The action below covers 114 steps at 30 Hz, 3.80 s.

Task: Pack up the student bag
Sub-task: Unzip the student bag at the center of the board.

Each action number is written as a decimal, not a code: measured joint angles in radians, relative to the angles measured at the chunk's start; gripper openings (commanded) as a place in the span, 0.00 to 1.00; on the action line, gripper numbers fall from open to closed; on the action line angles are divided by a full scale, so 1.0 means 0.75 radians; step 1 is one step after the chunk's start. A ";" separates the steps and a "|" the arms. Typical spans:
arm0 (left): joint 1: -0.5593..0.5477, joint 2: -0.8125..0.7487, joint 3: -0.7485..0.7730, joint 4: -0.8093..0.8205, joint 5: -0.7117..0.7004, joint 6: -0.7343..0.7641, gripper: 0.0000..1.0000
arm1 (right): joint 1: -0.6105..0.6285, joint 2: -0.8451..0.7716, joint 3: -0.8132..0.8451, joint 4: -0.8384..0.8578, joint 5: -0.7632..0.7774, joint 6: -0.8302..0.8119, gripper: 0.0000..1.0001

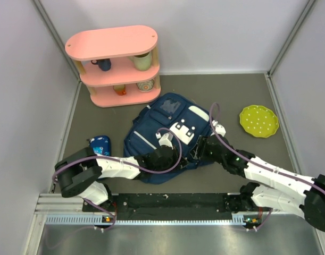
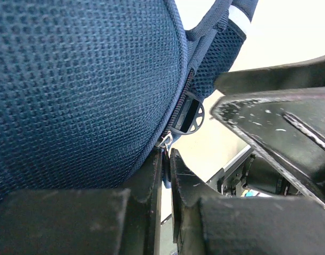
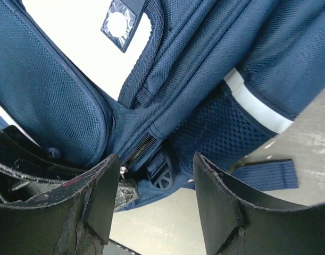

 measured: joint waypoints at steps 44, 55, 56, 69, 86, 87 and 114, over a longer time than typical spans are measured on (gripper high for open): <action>0.015 -0.612 0.059 -0.714 0.016 0.374 0.00 | -0.574 0.502 0.322 0.084 -0.691 0.036 0.00; 0.006 -0.535 0.119 -0.875 0.064 0.451 0.00 | -0.732 0.276 0.276 0.084 -0.721 -0.061 0.72; 0.004 -0.527 0.120 -0.884 0.070 0.454 0.00 | -0.739 0.211 0.250 0.091 -0.719 -0.060 0.72; -0.001 -0.521 0.122 -0.896 0.083 0.498 0.00 | -0.379 -0.068 -0.063 0.151 -0.786 0.131 0.70; 0.000 -0.522 0.119 -0.895 0.095 0.566 0.00 | -0.187 0.394 0.142 0.261 -0.582 0.232 0.00; 0.001 -0.522 0.117 -0.894 0.094 0.567 0.00 | -0.187 0.394 0.145 0.255 -0.575 0.233 0.00; -0.011 -0.725 0.079 -1.165 -0.183 0.426 0.00 | -0.384 0.417 0.202 0.164 -0.696 0.170 0.00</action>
